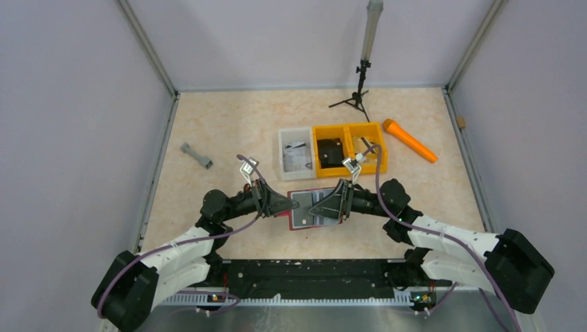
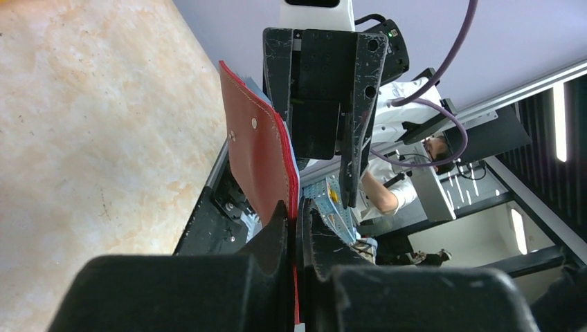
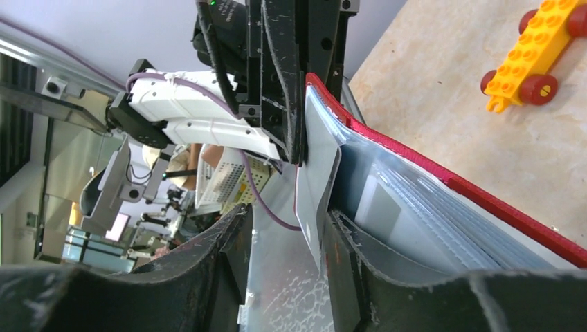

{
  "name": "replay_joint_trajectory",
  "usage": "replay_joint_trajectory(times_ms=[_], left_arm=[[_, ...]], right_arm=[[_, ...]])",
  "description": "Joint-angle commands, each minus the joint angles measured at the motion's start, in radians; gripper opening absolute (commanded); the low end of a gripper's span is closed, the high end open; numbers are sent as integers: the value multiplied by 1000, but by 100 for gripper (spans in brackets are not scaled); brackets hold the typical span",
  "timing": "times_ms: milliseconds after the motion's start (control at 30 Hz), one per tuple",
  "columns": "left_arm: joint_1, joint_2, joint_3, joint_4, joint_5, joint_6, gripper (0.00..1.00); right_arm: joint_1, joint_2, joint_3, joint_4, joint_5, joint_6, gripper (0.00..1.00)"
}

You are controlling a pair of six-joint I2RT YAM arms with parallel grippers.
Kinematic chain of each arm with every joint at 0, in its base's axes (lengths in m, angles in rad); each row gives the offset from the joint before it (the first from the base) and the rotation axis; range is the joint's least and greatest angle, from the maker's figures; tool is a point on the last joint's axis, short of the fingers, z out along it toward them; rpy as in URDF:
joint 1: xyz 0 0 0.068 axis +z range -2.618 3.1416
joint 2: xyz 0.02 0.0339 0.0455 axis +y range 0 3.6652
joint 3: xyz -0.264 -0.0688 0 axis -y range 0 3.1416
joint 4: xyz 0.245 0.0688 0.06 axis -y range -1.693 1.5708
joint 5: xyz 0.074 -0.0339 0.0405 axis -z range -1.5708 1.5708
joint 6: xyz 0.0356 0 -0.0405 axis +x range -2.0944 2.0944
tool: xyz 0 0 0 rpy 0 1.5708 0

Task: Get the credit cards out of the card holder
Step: Remove the credit card from the card holder.

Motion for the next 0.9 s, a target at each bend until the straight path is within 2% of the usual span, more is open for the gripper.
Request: replay_joint_trajectory(times_ms=[0, 33, 100, 167, 400, 467, 567, 867], left_arm=[[-12, -5, -5, 99, -4, -11, 1], [-15, -1, -6, 99, -6, -11, 4], [-18, 4, -6, 100, -7, -9, 11], [-19, 5, -10, 102, -5, -9, 17], [-18, -34, -28, 66, -24, 11, 22], [-19, -43, -30, 55, -23, 15, 16], [-18, -50, -28, 21, -24, 28, 0], [-19, -68, -29, 11, -41, 32, 0]], right_arm=[[-2, 30, 2, 207, -39, 53, 44], [-3, 39, 2, 224, -42, 61, 44], [-2, 57, 0, 254, -46, 80, 28], [-2, 64, -4, 264, -44, 89, 19], [-8, 9, -35, 196, -1, 69, 18], [-14, -13, -39, 165, 6, 60, 18], [-16, -35, -39, 133, 9, 49, 18], [-28, -46, -49, 110, 11, 43, 16]])
